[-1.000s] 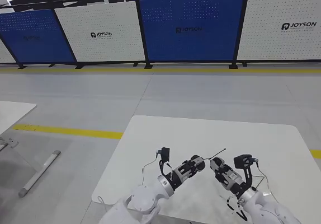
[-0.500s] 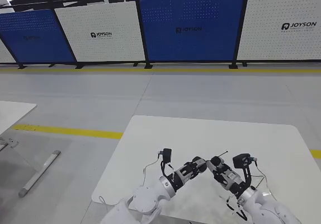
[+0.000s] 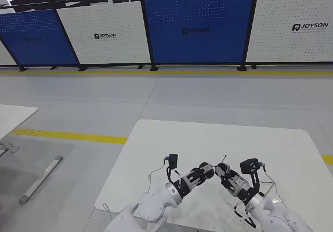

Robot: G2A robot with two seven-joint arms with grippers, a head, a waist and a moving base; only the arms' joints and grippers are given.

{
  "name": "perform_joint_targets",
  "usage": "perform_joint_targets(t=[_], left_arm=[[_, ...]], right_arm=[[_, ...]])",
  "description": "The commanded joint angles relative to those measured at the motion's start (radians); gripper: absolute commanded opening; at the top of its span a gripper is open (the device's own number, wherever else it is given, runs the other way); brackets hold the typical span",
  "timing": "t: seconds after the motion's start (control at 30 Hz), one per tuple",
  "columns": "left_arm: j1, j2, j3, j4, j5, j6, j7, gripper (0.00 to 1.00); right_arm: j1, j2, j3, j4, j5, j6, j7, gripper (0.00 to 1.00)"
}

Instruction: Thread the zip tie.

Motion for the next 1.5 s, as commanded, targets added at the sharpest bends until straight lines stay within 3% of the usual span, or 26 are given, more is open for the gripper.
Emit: perform_joint_targets(t=[0.0, 0.5, 0.83, 1.47], left_arm=[[0.0, 0.0, 0.0, 0.0, -0.001, -0.002, 0.001, 0.0], [0.008, -0.001, -0.003, -0.005, -0.008, -0.054, -0.009, 0.0], [0.022, 0.0, -0.012, -0.031, -0.017, -0.109, -0.006, 0.0], [0.06, 0.004, -0.032, -0.081, -0.013, -0.148, -0.001, 0.0]], right_arm=[[0.0, 0.0, 0.0, 0.001, -0.001, -0.001, 0.001, 0.0], [0.006, -0.004, -0.006, 0.012, -0.008, -0.001, 0.023, 0.0], [0.019, -0.009, -0.023, 0.031, -0.021, 0.001, 0.037, 0.0], [0.028, -0.014, -0.032, 0.046, -0.04, -0.005, 0.044, 0.0]])
